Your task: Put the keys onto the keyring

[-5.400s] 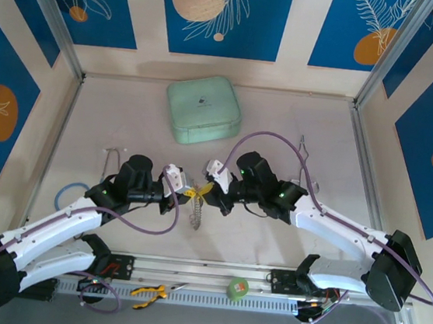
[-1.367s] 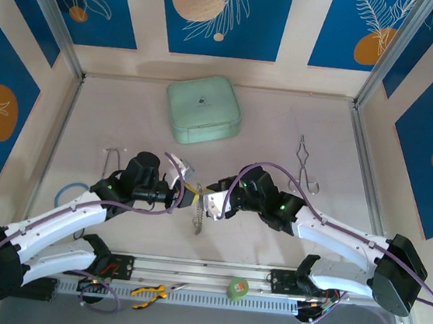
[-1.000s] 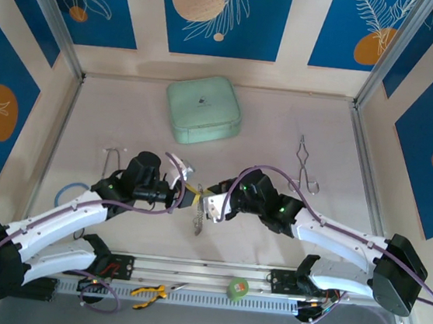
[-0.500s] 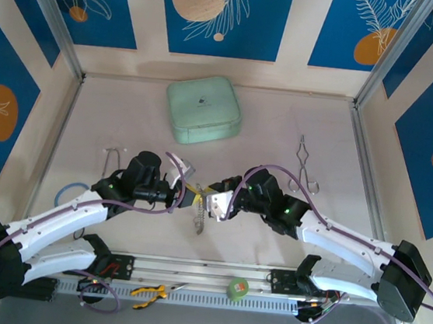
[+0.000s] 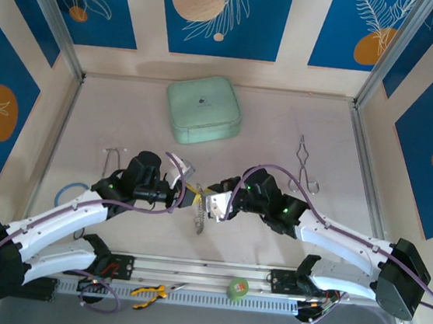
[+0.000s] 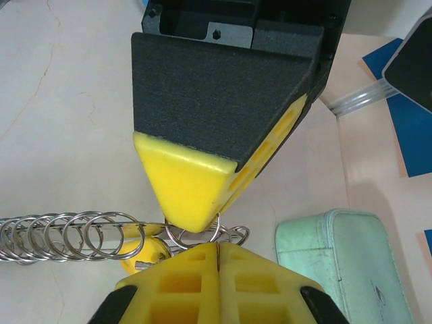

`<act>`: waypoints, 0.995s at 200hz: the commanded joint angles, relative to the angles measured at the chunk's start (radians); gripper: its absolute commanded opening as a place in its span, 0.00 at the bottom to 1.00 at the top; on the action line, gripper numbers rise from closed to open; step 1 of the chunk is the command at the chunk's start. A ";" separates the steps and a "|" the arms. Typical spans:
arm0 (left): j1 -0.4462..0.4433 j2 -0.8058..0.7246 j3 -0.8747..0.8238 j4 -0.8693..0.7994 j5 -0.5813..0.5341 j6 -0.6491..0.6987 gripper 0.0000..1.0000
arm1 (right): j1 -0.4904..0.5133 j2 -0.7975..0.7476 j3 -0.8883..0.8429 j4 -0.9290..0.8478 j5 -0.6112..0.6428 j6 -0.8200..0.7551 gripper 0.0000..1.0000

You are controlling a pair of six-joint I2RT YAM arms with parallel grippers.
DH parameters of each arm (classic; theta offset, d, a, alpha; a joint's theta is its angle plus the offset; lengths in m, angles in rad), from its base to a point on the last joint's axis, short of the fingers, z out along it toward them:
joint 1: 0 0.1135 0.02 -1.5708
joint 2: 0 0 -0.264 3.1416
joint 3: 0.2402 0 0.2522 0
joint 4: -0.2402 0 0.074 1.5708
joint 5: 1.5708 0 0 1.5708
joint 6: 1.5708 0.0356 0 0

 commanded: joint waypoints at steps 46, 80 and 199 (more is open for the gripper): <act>0.009 -0.002 0.031 0.034 0.033 -0.007 0.00 | 0.004 0.020 0.010 0.005 -0.034 0.023 0.00; 0.009 -0.002 0.031 0.035 0.034 -0.009 0.00 | 0.003 0.021 0.012 0.008 -0.044 0.027 0.00; 0.009 -0.003 0.028 0.060 0.046 -0.008 0.00 | 0.005 0.041 0.025 -0.037 -0.071 0.027 0.00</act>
